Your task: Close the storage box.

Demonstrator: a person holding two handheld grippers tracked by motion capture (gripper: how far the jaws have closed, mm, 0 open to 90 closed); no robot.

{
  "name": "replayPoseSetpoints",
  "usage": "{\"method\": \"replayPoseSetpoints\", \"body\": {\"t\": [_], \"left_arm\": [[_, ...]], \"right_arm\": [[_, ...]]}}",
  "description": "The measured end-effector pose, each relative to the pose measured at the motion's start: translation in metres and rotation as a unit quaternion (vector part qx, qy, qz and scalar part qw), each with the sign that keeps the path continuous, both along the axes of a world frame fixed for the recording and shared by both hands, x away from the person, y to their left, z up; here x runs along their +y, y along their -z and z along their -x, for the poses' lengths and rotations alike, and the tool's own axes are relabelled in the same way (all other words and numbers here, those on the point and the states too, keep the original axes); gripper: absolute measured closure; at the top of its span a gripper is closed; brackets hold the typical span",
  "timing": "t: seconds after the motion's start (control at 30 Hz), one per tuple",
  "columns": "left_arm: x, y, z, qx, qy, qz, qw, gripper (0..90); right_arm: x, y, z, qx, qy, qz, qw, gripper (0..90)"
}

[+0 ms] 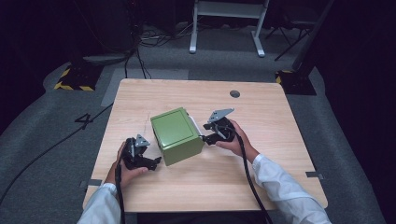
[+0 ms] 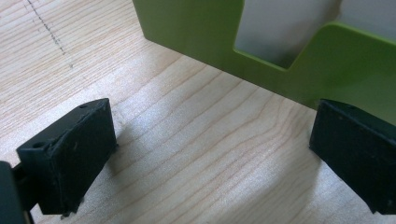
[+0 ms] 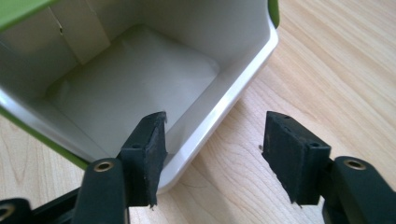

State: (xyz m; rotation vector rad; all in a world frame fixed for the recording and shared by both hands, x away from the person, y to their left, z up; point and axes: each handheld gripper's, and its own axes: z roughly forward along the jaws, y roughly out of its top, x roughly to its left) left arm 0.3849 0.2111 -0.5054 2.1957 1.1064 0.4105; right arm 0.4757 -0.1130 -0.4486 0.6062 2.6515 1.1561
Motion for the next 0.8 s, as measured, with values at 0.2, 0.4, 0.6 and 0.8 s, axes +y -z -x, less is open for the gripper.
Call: {"method": "replayPoseSetpoints", "body": {"t": [0.2, 0.4, 0.6, 0.8], "left_arm": [[0.001, 0.0, 0.001, 0.001, 0.003, 0.0, 1.0, 0.6], [0.001, 0.0, 0.001, 0.001, 0.003, 0.0, 1.0, 0.6], [0.001, 0.0, 0.001, 0.001, 0.003, 0.0, 1.0, 0.6], [0.001, 0.0, 0.001, 0.001, 0.004, 0.0, 1.0, 0.6]], "right_arm": [[-0.004, -0.004, 0.0, -0.012, 0.002, 0.002, 0.9999, 35.3], [-0.009, -0.009, 0.001, -0.018, 0.005, 0.002, 0.9998, 29.4], [-0.014, -0.014, 0.004, -0.03, 0.014, 0.02, 0.9993, 24.6], [-0.024, -0.019, 0.006, -0.043, 0.025, 0.031, 0.9983, 22.7]]}}
